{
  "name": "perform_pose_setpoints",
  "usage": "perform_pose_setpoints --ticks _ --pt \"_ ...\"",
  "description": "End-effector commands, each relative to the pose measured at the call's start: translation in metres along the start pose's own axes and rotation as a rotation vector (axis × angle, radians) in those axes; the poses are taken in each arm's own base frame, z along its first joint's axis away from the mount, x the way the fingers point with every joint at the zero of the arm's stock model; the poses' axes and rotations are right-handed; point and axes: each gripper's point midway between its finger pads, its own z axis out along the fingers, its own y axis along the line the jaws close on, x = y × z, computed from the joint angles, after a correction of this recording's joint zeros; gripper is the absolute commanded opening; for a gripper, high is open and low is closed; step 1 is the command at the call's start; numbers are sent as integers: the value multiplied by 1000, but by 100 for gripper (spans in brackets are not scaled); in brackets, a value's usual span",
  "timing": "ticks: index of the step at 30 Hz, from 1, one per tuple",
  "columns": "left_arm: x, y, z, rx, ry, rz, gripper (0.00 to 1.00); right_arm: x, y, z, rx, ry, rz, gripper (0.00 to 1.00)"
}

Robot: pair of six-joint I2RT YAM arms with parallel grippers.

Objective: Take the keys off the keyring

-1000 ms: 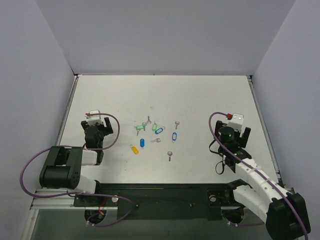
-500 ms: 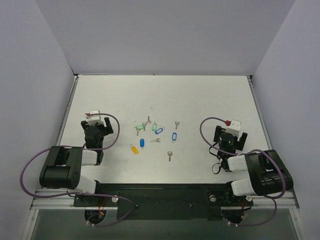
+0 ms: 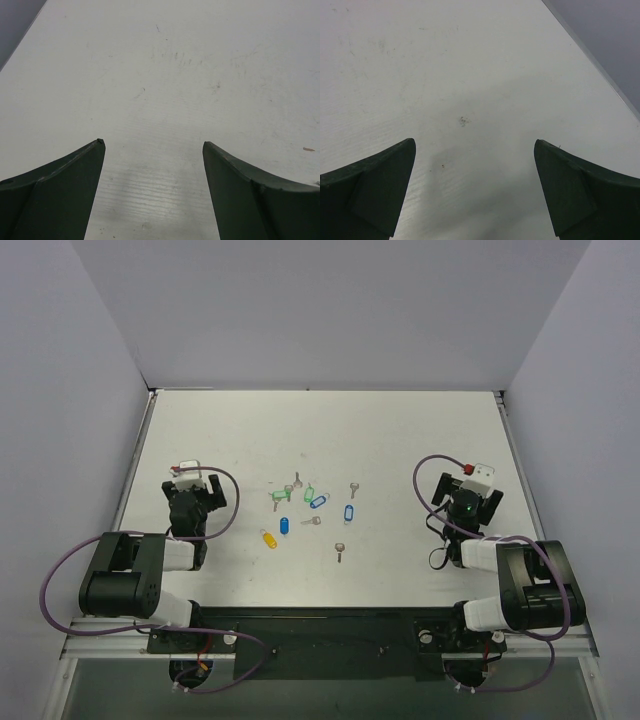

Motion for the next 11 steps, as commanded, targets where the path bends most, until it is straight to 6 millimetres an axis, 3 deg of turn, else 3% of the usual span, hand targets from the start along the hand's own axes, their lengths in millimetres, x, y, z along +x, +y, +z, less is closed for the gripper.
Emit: perform_pose_setpoints --ticks 1,11 --pt "-22 -4 3 15 -78 -14 89 -15 5 2 -14 -42 45 100" --pt "-21 -4 3 15 -77 -14 90 -15 7 3 -33 -34 51 100"
